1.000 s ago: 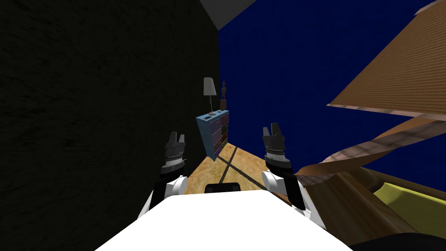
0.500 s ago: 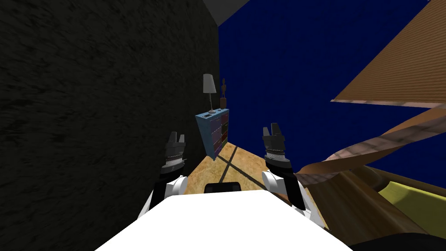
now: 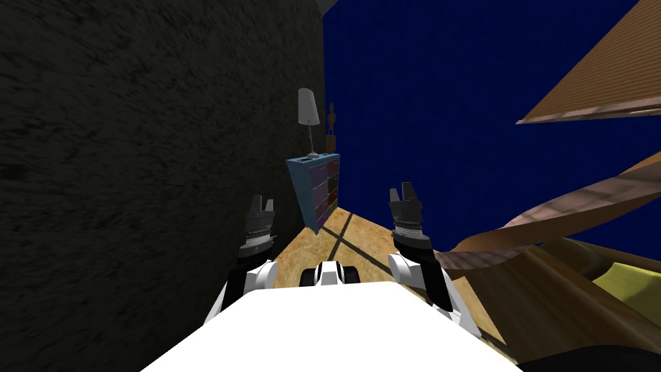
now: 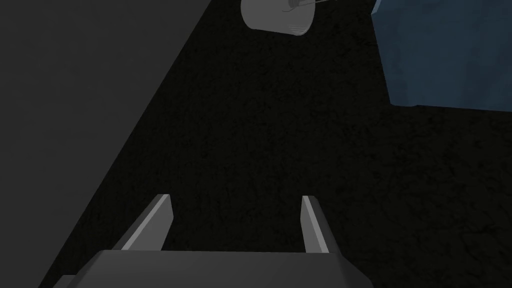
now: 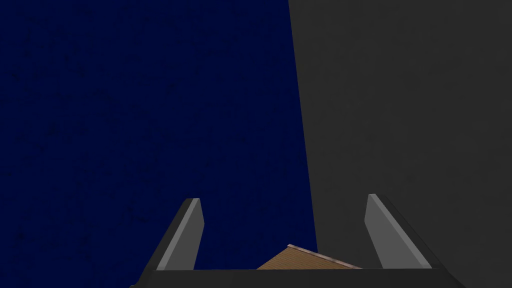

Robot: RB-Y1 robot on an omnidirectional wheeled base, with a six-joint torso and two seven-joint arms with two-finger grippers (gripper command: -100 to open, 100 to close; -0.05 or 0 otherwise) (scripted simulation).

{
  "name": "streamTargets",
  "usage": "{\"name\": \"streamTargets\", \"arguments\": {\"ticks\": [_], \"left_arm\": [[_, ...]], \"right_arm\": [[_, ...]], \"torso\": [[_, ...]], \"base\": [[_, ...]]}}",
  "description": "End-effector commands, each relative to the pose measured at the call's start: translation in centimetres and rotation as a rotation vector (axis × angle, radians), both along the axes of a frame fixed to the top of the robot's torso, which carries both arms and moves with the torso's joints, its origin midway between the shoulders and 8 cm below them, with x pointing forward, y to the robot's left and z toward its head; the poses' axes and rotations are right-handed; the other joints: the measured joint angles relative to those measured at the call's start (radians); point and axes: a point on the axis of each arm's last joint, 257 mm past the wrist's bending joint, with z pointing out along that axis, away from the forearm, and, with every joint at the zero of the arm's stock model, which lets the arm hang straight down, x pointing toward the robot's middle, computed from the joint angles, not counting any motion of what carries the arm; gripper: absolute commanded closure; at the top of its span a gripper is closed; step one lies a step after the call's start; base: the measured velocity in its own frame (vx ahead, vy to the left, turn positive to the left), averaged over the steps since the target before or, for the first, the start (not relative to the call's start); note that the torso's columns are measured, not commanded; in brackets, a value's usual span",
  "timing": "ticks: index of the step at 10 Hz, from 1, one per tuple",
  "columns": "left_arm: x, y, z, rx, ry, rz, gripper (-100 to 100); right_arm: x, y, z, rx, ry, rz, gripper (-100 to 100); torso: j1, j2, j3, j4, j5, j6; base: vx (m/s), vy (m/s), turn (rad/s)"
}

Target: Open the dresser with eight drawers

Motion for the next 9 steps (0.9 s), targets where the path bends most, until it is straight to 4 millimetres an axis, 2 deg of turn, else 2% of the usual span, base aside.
{"name": "streamTargets", "arguments": {"ticks": [1,9], "left_arm": [[0.5,0.1,-1.1,0.038,0.031,-0.025,-100],[2.3,3.9,-7.0,-0.002,0.159,-0.021,-100]], "right_arm": [[0.0,0.0,0.0,0.0,0.001,0.0,0],[0.0,0.0,0.0,0.0,0.001,0.0,0]], "torso": [[-0.001,0.032,-0.07,0.032,0.0,0.0],[0.002,0.046,-0.094,0.047,0.0,0.0]], "base": [[0.102,-0.07,0.05],[0.177,-0.123,0.068]]}}
